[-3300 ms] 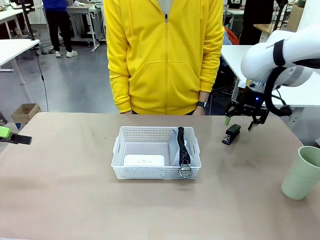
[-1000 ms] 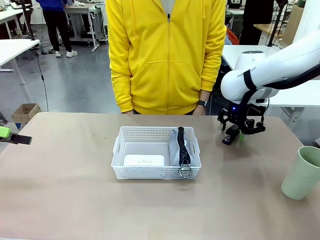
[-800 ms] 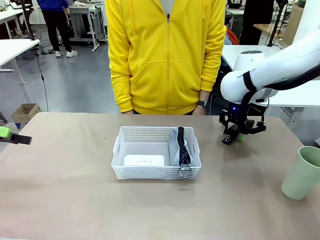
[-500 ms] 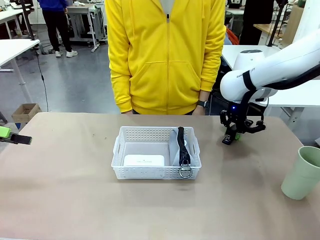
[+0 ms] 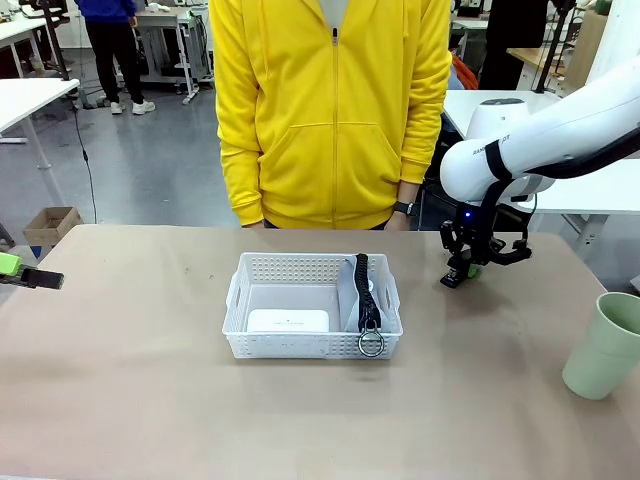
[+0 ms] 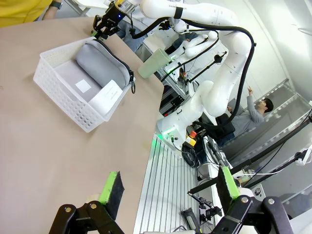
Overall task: Efficiently arrange items inside the basket to fit them all.
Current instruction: Pick up the Stapler and place it inside the Organizing basket.
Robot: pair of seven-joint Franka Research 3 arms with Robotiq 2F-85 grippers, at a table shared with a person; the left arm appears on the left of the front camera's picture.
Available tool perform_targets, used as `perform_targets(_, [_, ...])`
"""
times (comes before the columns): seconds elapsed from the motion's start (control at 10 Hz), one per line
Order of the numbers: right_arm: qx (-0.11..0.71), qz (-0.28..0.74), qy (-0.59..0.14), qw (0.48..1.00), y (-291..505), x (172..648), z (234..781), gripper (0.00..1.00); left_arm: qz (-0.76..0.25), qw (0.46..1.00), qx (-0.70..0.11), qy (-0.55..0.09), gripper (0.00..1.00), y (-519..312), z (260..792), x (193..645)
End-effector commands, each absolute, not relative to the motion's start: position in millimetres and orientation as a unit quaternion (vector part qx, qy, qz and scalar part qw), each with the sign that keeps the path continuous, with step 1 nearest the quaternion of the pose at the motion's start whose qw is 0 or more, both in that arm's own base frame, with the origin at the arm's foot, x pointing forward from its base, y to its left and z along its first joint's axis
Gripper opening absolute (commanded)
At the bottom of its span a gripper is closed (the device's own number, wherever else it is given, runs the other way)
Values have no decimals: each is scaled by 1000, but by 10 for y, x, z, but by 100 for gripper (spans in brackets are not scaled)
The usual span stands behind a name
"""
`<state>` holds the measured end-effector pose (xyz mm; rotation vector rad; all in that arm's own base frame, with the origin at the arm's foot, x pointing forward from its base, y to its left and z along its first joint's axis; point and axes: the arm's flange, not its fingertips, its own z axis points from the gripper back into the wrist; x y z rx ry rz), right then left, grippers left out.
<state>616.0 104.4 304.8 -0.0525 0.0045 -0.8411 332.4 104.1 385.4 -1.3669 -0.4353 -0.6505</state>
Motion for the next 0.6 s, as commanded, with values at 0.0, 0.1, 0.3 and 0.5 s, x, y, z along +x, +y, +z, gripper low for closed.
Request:
perform_targets(0.0, [-25,-396,11,918,997,6168,3055,0,-299,701,-617,-195,100,1056,3884,3296])
perform_targets(0.1, [0,-372,20,928,949,6096,3196,0,-299,701,-617,-195,100,1056,3884,3296])
perform_targets(0.3, [49,-279,-4,959,789,5815,3781,0,-299,701,-617,-195,100,1056,3884,3296])
perform_targets(0.5, [90,-68,-43,993,739,5357,4263,0,-299,701,-617,-195,100,1056,3884,3296])
